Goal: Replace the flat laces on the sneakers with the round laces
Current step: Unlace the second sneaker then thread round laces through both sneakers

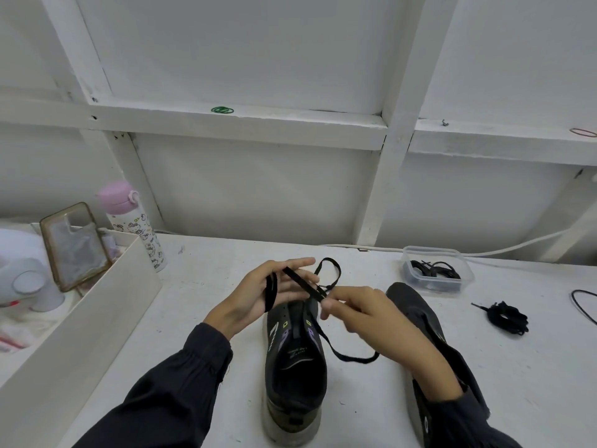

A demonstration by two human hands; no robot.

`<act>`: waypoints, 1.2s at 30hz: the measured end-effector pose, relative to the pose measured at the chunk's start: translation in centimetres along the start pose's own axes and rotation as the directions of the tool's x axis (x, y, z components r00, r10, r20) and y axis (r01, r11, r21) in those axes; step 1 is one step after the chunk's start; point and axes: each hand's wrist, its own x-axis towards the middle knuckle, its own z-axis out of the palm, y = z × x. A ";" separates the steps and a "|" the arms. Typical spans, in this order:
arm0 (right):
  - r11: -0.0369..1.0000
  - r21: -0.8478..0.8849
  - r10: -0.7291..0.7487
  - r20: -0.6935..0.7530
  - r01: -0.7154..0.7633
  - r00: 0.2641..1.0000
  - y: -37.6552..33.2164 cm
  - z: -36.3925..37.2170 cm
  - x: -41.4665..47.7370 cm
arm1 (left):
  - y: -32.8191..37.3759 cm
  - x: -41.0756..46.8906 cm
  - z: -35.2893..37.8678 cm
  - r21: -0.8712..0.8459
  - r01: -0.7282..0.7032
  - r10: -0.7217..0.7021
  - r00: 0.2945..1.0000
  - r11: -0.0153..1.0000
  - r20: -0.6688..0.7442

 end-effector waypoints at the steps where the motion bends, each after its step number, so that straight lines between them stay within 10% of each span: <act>1: 0.988 0.147 -0.048 0.051 0.040 0.998 -0.3 0.4 0.0 | 0.0 0.0 0.3 -0.054 -0.015 0.017 1.000 0.998 0.025; 17: 0.914 0.371 0.037 0.333 -0.167 0.942 1.4 0.8 4.6 | 1.8 -2.0 5.3 0.046 0.087 -0.098 0.834 0.995 0.542; 28: 0.971 0.239 -0.069 0.145 0.033 0.987 -1.9 -3.2 2.3 | 0.2 -1.1 4.6 0.040 0.215 -0.216 0.911 0.976 0.352; 36: 0.944 0.330 -0.105 0.326 -0.009 0.940 0.2 2.0 -0.2 | 1.3 -0.9 4.2 0.002 0.097 -0.095 0.967 0.995 0.238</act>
